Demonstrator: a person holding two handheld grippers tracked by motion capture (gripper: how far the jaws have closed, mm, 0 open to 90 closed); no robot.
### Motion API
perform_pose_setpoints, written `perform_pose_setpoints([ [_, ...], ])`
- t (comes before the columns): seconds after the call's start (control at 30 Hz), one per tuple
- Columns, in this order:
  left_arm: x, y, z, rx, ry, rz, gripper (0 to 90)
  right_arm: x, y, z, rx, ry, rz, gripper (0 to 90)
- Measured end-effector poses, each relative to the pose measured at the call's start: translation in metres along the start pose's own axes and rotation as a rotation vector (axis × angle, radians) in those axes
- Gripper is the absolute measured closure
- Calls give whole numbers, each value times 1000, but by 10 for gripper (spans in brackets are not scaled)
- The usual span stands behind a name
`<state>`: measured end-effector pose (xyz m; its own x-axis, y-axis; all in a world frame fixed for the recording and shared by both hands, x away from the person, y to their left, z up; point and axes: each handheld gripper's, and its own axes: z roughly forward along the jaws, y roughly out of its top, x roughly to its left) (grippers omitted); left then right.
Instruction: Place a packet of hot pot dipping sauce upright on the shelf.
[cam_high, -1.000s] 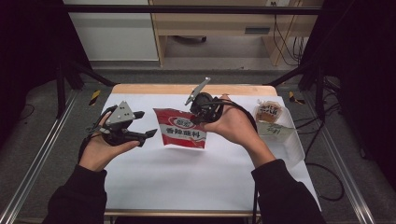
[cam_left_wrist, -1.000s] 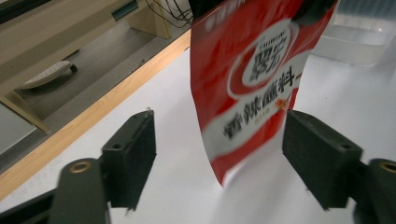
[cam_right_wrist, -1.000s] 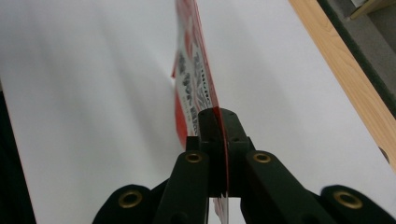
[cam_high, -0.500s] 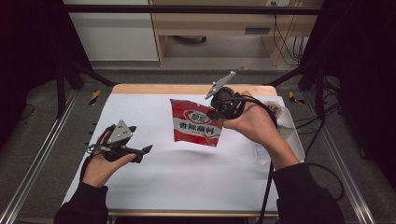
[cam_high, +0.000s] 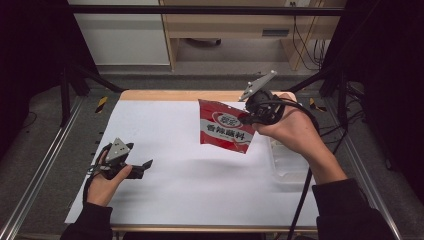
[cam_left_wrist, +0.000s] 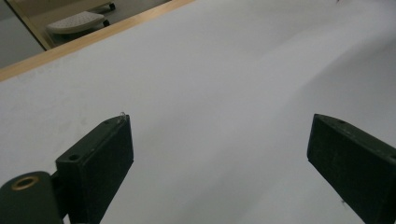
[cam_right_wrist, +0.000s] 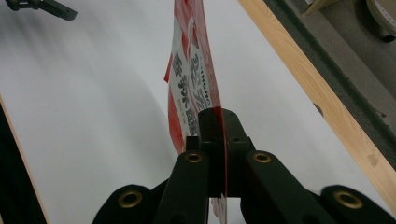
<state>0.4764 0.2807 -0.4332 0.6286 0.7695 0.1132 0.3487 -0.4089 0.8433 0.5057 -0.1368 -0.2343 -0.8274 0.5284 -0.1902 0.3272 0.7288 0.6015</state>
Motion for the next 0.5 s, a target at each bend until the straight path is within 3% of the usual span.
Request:
perform_pose_setpoints([
  [0.23, 3, -10, 1, 15, 24, -9, 71, -7, -10, -26, -13, -27, 13, 900],
  [0.5, 0, -10, 0, 10, 14, -5, 71, -16, -30, -51, -5, -62, 30, 900],
])
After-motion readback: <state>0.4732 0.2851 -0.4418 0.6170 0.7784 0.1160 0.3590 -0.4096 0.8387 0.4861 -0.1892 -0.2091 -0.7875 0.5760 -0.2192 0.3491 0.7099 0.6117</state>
